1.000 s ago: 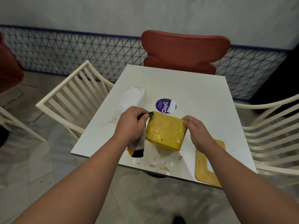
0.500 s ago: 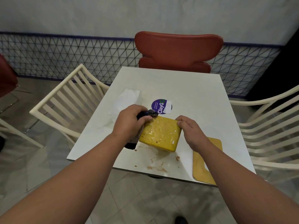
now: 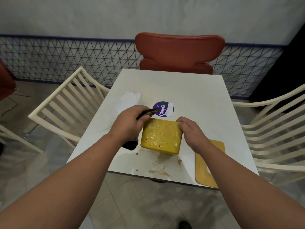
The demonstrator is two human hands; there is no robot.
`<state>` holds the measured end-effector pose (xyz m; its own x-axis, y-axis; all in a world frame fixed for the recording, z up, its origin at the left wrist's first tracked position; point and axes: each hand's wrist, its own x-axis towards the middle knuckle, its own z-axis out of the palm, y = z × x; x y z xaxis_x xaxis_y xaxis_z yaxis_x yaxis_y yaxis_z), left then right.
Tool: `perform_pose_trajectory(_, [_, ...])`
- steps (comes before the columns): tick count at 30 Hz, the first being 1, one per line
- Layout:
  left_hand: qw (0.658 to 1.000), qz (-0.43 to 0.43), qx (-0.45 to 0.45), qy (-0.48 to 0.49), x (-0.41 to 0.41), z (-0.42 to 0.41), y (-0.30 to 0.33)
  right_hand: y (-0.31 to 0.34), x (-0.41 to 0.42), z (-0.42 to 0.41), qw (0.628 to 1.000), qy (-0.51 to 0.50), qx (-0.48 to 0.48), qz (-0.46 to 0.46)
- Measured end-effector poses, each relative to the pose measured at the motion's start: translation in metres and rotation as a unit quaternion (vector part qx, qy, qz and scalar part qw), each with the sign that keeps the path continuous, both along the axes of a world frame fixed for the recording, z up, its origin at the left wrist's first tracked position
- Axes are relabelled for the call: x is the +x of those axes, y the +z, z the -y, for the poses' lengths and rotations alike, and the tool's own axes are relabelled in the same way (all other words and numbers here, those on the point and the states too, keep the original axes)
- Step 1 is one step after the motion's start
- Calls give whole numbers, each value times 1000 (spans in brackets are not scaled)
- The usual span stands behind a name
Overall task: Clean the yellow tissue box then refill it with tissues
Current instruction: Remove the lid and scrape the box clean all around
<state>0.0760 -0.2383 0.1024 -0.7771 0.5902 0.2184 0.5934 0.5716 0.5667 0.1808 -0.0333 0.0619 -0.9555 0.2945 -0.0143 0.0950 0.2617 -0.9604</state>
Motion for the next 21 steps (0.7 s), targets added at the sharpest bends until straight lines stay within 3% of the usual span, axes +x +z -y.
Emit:
perform_pose_trajectory(5, [986,-81,-124,-81,-12,-11,5,2,-2,-2,1000,1,-3,4])
perform_pose_trajectory(14, [965,-150,-146,-156,-6,-36,9,7,-3,-2,1000,-11,-12,10])
perform_pose_trajectory(21, [970,-178,-120,-116,-9,-16,6,5,-4,-3,1000,-7,7,19])
